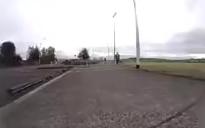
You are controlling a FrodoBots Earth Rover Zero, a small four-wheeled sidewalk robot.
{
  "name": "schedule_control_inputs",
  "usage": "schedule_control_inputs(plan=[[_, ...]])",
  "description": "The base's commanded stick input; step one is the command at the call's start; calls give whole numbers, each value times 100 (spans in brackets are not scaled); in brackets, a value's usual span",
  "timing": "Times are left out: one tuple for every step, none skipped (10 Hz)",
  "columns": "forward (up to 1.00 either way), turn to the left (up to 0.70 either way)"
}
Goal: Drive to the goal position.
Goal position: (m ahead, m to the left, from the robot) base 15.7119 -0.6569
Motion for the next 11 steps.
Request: schedule_control_inputs(plan=[[100, 0], [100, 0], [100, 0], [100, 0], [100, 0], [100, 0], [100, 0], [100, 0], [100, 0], [100, 0], [100, 0]])
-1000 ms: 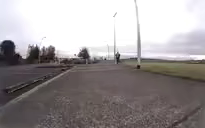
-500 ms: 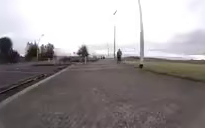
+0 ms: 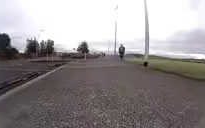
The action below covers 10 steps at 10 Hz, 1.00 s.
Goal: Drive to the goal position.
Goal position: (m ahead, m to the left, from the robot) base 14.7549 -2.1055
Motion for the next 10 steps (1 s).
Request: schedule_control_inputs(plan=[[100, 0], [100, 0], [100, 0], [100, 0], [100, 0], [100, 0], [100, 0], [100, 0], [100, 0], [100, 0]])
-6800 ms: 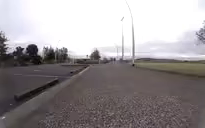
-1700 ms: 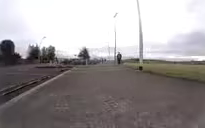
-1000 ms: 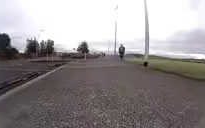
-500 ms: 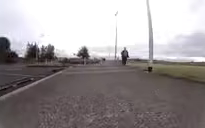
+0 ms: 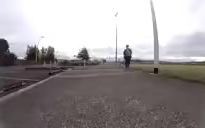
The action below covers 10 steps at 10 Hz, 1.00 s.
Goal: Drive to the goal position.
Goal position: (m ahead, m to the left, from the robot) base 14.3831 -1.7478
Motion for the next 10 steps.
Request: schedule_control_inputs(plan=[[100, 0], [100, 0], [100, 0], [100, 0], [100, 0], [100, 0], [100, 0], [100, 0], [100, 0], [100, 0]])
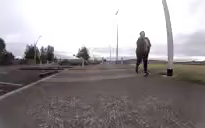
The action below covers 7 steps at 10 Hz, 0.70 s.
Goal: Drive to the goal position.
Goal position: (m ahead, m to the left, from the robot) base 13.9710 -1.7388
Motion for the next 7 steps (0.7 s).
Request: schedule_control_inputs(plan=[[100, 0], [100, 0], [100, 0], [100, 0], [100, 0], [100, 0], [100, 0]])
